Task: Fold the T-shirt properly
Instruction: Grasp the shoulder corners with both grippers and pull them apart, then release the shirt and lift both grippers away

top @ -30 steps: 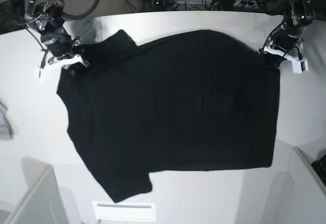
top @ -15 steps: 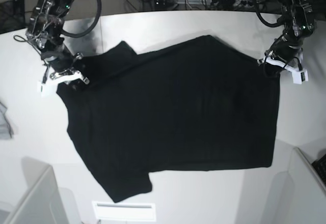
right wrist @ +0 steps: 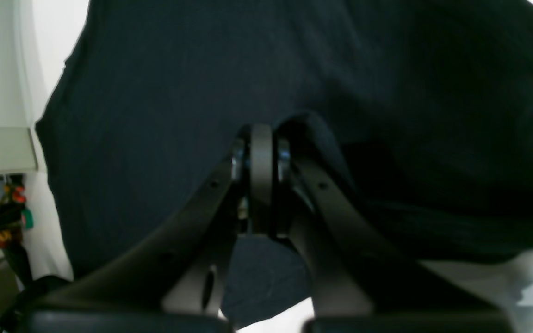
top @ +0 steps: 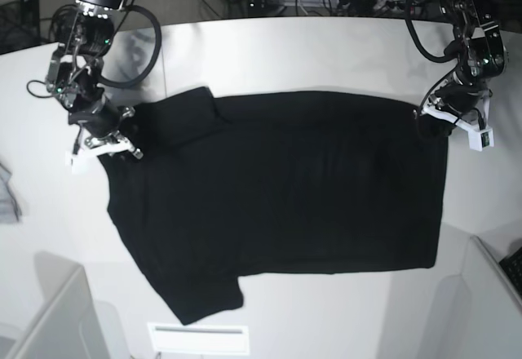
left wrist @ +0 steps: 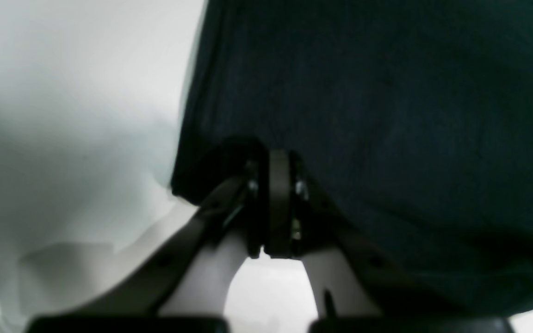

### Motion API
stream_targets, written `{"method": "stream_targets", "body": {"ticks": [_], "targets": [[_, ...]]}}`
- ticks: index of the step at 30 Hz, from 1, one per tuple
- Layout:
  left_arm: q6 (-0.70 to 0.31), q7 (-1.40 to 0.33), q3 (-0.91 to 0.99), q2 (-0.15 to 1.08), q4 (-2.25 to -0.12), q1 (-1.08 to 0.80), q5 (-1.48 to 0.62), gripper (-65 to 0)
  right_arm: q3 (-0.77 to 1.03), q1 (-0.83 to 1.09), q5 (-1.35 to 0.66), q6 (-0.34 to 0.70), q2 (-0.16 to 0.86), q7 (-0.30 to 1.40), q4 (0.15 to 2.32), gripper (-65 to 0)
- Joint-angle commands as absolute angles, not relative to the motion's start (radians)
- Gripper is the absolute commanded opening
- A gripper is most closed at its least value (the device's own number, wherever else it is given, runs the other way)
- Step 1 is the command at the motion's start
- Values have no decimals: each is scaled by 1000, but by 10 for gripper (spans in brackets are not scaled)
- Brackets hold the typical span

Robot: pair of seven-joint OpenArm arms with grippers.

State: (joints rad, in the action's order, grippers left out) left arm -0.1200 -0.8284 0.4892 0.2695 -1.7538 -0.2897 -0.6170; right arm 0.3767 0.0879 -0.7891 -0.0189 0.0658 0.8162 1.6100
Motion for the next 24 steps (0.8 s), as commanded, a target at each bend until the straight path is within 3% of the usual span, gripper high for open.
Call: {"method": "stream_targets", "body": {"ticks": [1,19,24], "targets": [[-124,-820,496,277,-1770,-272,-615,-650,378,62,-806,-12,76,802,1616,-650],[-124,-823,496,272,-1676,-177,-541,-650,383,-74,-799,-12,76,796,1455,-650],[-124,-823,496,272,-1675,-157,-539,-650,383,-116,-648,-12,67,796,1457,-650]]}}
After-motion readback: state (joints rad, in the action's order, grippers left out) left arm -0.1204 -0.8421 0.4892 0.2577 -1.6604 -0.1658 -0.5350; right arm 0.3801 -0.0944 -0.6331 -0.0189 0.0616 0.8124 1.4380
